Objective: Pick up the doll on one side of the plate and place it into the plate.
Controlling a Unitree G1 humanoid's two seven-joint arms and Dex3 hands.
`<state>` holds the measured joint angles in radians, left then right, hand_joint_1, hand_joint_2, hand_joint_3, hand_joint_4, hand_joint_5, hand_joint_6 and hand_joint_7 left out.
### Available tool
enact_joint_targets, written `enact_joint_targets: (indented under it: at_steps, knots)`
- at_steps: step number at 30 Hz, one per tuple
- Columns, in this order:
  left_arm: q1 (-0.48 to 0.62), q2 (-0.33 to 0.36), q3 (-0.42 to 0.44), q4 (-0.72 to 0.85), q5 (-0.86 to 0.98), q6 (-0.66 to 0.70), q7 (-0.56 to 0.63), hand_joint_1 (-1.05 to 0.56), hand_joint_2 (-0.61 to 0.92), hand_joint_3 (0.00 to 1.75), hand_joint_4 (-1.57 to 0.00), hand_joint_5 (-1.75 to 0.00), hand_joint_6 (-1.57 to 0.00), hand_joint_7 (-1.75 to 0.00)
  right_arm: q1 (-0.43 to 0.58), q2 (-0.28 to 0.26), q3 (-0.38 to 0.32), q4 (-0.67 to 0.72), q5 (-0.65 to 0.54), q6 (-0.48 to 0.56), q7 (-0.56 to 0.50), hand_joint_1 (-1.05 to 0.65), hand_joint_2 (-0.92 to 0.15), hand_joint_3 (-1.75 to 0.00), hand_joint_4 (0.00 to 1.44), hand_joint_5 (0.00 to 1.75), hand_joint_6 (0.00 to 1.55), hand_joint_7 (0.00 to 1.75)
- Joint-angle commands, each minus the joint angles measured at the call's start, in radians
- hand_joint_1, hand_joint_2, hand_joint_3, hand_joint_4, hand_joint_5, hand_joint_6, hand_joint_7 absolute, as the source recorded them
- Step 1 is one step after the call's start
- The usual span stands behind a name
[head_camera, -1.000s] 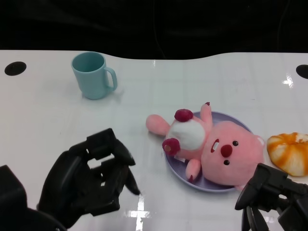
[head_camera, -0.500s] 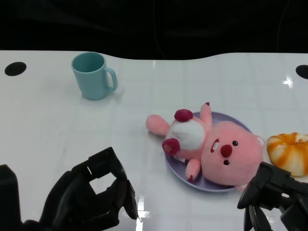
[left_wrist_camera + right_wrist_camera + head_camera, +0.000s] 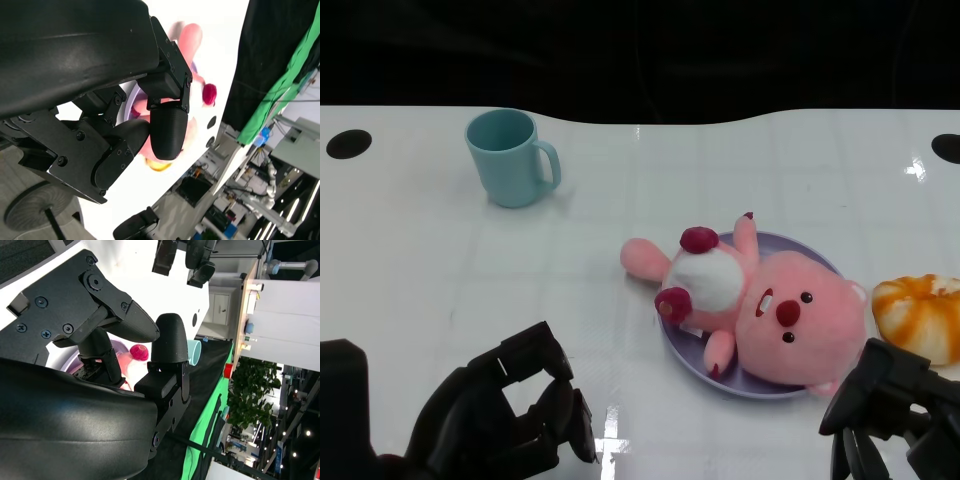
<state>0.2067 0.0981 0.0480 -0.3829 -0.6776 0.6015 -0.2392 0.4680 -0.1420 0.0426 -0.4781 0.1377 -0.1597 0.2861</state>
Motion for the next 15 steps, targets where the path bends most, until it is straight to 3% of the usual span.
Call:
enact_joint_targets:
  at_steps: [1, 8, 15]
  knots:
    - [-0.007, 0.02, 0.005, 0.012, 0.012, -0.008, -0.021, -0.16, 0.41, 1.49, -0.93, -1.75, -0.71, -1.73, 0.004, -0.009, -0.008, 0.004, 0.004, -0.016, 0.001, -0.18, -0.43, -1.41, 0.7, 1.75, 0.62, 1.5]
    - [-0.007, 0.025, 0.001, 0.009, 0.014, -0.007, -0.022, -0.2, 0.36, 1.5, -0.94, -1.75, -0.73, -1.73, 0.004, -0.007, -0.005, -0.002, 0.002, -0.004, -0.005, -0.17, -0.38, -1.47, 0.69, 1.75, 0.62, 1.51]
    - [-0.003, 0.027, -0.002, 0.003, 0.025, -0.014, -0.023, -0.18, 0.36, 1.53, -0.95, -1.75, -0.73, -1.73, 0.001, -0.01, -0.005, 0.012, -0.008, -0.036, 0.0, -0.18, -0.4, -1.45, 0.7, 1.75, 0.62, 1.52]
